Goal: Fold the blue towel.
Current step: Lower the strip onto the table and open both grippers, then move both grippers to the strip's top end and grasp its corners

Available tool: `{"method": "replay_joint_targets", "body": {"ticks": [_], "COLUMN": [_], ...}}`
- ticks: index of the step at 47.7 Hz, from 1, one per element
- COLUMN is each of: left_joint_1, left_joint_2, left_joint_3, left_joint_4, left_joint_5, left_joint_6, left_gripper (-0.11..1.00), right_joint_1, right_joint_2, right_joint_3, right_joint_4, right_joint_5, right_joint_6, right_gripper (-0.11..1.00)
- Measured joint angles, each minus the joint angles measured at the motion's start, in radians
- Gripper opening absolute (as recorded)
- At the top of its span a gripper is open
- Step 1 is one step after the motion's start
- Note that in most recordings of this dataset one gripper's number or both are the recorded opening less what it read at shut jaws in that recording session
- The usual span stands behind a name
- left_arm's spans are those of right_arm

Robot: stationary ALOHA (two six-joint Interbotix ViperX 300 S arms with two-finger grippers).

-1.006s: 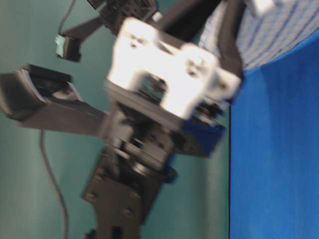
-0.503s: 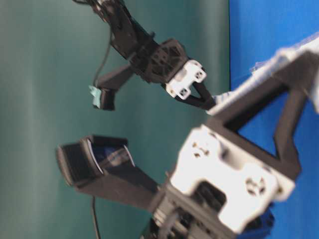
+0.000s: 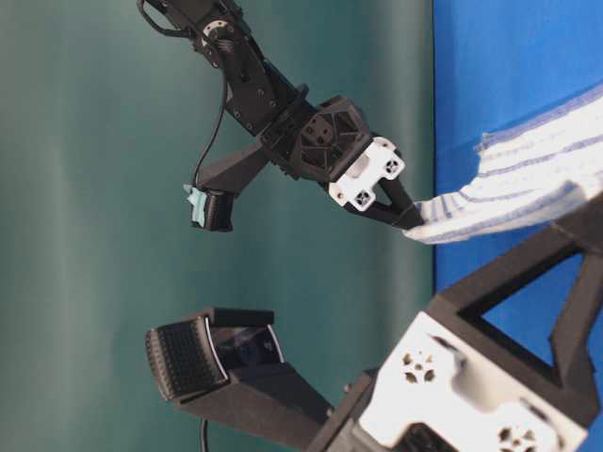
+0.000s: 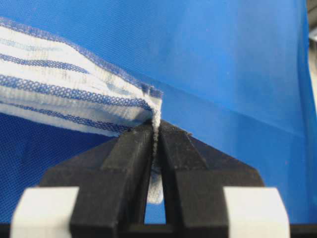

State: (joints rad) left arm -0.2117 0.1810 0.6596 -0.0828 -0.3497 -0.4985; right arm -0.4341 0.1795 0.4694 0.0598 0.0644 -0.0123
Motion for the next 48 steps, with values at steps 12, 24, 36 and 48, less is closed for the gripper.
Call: {"method": "replay_joint_targets", "body": {"ticks": [12,24,36,48], "left_joint_1": [0.0,0.0,0.0,0.08], "left_joint_2": [0.002,-0.037,-0.195,-0.313], "left_joint_3": [0.003,0.021,0.086,0.155], "left_joint_4": [0.0,0.0,0.003,0.025], "left_joint_5": [0.003,0.064,0.21,0.235], "left_joint_6": [-0.002,-0.002,0.009,0.057], "left_gripper": [0.51,0.71,0.7,0.7], "right_joint_1": [0.005,0.026,0.023,0.023], "right_joint_2": [0.002,0.002,-0.095,-0.221], "right_joint_3": [-0.002,-0.002,0.067,0.176], "right_joint_4": [-0.002,-0.003,-0.005,-0.005], "right_joint_5": [-0.003,-0.014,-0.014,-0.014], "right_joint_6": [0.0,-0.015,-0.017,-0.012], "right_gripper": [0.49,0.94,0.91,0.91]}}
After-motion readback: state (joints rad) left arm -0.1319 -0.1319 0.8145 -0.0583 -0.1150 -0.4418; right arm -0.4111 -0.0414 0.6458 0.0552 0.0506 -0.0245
